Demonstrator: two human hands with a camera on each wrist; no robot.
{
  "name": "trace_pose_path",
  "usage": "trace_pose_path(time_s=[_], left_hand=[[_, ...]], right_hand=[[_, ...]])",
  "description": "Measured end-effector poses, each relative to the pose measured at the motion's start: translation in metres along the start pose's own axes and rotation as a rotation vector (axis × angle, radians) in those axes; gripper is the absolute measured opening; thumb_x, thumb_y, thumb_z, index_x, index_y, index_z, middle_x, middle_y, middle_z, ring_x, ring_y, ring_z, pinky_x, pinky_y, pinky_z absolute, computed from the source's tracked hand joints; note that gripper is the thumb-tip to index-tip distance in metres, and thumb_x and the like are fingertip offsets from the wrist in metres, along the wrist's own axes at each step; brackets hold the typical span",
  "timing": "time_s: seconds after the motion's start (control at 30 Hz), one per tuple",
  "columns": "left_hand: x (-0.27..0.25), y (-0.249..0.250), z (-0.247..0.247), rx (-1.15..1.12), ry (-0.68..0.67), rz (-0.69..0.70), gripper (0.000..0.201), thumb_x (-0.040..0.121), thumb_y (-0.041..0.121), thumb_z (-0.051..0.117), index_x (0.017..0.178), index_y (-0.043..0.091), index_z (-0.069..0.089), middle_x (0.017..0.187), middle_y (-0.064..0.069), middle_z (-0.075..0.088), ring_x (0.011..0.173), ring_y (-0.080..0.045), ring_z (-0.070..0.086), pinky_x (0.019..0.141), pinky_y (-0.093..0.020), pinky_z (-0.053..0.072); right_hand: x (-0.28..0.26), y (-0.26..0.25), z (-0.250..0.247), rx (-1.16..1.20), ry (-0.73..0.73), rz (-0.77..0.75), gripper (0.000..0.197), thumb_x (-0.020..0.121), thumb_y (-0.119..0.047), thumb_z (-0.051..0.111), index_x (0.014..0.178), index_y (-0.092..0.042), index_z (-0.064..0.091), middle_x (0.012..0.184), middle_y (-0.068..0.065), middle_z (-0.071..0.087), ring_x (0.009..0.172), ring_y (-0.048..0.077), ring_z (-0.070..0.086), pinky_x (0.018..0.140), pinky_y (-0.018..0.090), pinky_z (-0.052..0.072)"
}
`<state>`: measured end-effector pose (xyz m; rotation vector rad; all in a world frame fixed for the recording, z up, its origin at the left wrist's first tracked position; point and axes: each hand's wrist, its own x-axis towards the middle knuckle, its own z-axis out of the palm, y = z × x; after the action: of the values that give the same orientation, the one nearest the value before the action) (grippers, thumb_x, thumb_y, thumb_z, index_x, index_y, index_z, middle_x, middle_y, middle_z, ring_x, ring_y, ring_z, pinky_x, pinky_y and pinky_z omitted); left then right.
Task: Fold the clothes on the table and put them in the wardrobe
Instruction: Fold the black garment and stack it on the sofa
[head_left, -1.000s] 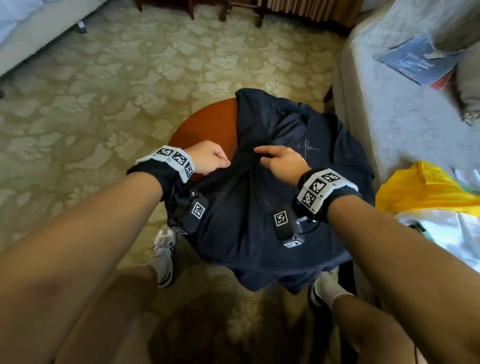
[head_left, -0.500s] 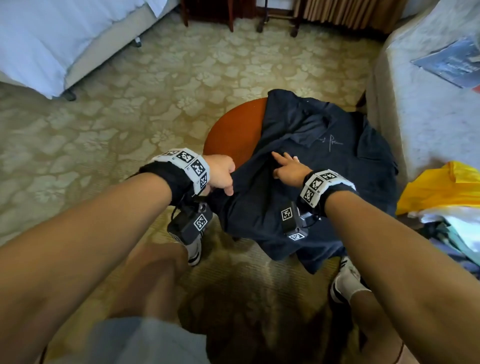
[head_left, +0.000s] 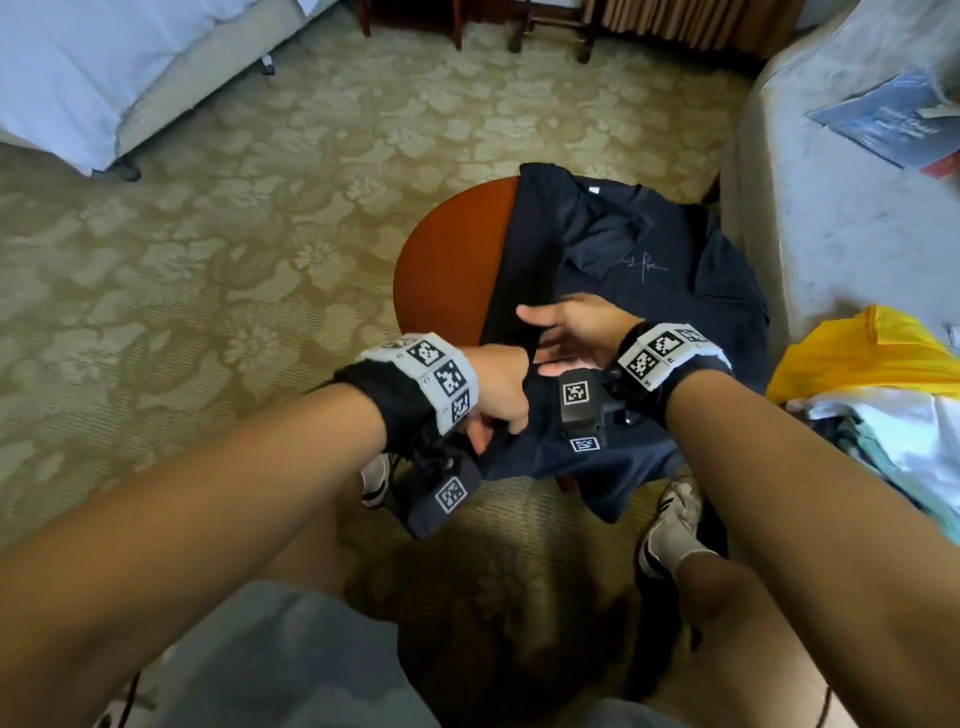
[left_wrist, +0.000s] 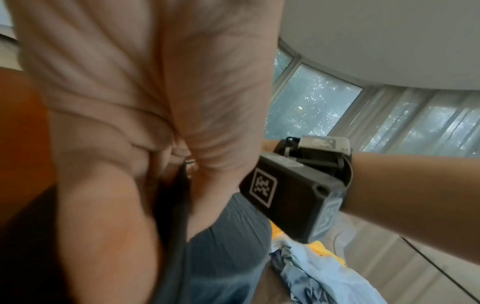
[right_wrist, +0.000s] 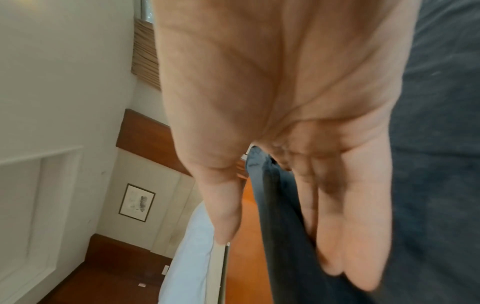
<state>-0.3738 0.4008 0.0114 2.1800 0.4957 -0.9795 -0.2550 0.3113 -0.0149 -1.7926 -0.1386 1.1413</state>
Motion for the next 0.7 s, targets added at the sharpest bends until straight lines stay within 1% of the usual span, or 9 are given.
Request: trace_pose_path(time_s=[0.1, 0.17, 0.2, 0.27, 0.4, 0.47, 0.53, 0.6, 0.7], left_hand=[[0.002, -0.012, 0.014, -0.187, -0.178, -0.03, 0.047, 0.092, 0.004, 0.062, 0.13, -0.003, 0.036, 0.116, -0.031, 0.055, 0.072, -0.033, 0.071, 0.053, -0.039, 0.059], [0.002, -0.022, 0.013, -0.273, -0.194, -0.011, 0.043, 0.092, 0.005, 0.061, 0.128, -0.002, 0.039, 0.103, -0.022, 0.058, 0.075, -0.03, 0.069, 0.061, -0.04, 0.06], [0.001, -0.026, 0.01, -0.302, -0.176, 0.003, 0.038, 0.093, 0.005, 0.061, 0.125, -0.001, 0.042, 0.099, -0.019, 0.059, 0.076, -0.029, 0.069, 0.063, -0.04, 0.06], [0.001, -0.035, 0.003, -0.362, -0.101, 0.014, 0.021, 0.093, 0.005, 0.06, 0.111, 0.0, 0.05, 0.092, -0.015, 0.061, 0.073, -0.025, 0.067, 0.059, -0.033, 0.059], [0.013, -0.06, 0.006, -0.539, 0.152, -0.046, 0.005, 0.092, 0.006, 0.06, 0.09, 0.003, 0.057, 0.077, -0.011, 0.062, 0.065, -0.02, 0.061, 0.052, -0.025, 0.051], [0.022, -0.074, 0.014, -0.667, 0.312, -0.072, 0.019, 0.087, 0.002, 0.064, 0.072, 0.008, 0.055, 0.065, -0.008, 0.057, 0.056, -0.016, 0.053, 0.05, -0.026, 0.048], [0.026, -0.082, 0.024, -0.744, 0.438, -0.073, 0.033, 0.079, 0.003, 0.07, 0.059, 0.013, 0.046, 0.057, -0.005, 0.05, 0.054, -0.017, 0.048, 0.052, -0.026, 0.043], [0.03, -0.085, 0.036, -0.843, 0.474, -0.051, 0.032, 0.079, 0.002, 0.068, 0.059, 0.013, 0.045, 0.063, -0.005, 0.051, 0.063, -0.018, 0.052, 0.06, -0.028, 0.047], [0.03, -0.086, 0.059, -1.004, 0.384, 0.005, 0.028, 0.087, -0.014, 0.048, 0.07, 0.009, 0.048, 0.076, -0.005, 0.052, 0.071, -0.012, 0.052, 0.067, -0.022, 0.045]], right_hand=[[-0.007, 0.014, -0.001, 0.034, -0.029, 0.012, 0.03, 0.089, -0.017, 0.072, 0.112, -0.006, 0.056, 0.11, 0.027, 0.065, 0.088, 0.034, 0.069, 0.079, 0.047, 0.059], [-0.007, 0.022, -0.001, 0.08, 0.003, 0.002, 0.049, 0.086, -0.012, 0.074, 0.127, 0.0, 0.051, 0.119, 0.028, 0.065, 0.092, 0.035, 0.07, 0.079, 0.047, 0.06], [-0.006, 0.026, -0.001, 0.112, 0.045, -0.003, 0.06, 0.084, -0.009, 0.076, 0.135, -0.005, 0.043, 0.121, 0.025, 0.065, 0.097, 0.035, 0.07, 0.081, 0.049, 0.059], [-0.009, 0.029, 0.0, 0.16, 0.122, -0.012, 0.065, 0.084, -0.002, 0.074, 0.135, -0.011, 0.035, 0.112, 0.018, 0.066, 0.095, 0.032, 0.071, 0.083, 0.05, 0.058], [-0.021, 0.04, 0.002, 0.169, 0.121, 0.004, 0.028, 0.087, 0.001, 0.07, 0.109, -0.002, 0.053, 0.105, 0.02, 0.069, 0.088, 0.03, 0.071, 0.072, 0.042, 0.06], [-0.029, 0.051, 0.003, 0.178, 0.12, 0.026, 0.015, 0.088, -0.003, 0.069, 0.1, -0.001, 0.06, 0.112, 0.023, 0.068, 0.097, 0.034, 0.07, 0.077, 0.041, 0.06], [-0.039, 0.063, 0.005, 0.208, 0.11, 0.044, 0.025, 0.089, -0.008, 0.07, 0.11, 0.003, 0.063, 0.114, 0.022, 0.068, 0.102, 0.033, 0.069, 0.077, 0.038, 0.061], [-0.049, 0.077, 0.008, 0.244, 0.092, 0.051, 0.032, 0.09, -0.013, 0.07, 0.116, 0.004, 0.063, 0.111, 0.019, 0.07, 0.098, 0.029, 0.071, 0.077, 0.035, 0.062], [-0.06, 0.097, 0.017, 0.315, 0.058, 0.074, 0.023, 0.093, -0.018, 0.066, 0.109, -0.002, 0.066, 0.099, 0.013, 0.075, 0.088, 0.024, 0.074, 0.08, 0.035, 0.061]])
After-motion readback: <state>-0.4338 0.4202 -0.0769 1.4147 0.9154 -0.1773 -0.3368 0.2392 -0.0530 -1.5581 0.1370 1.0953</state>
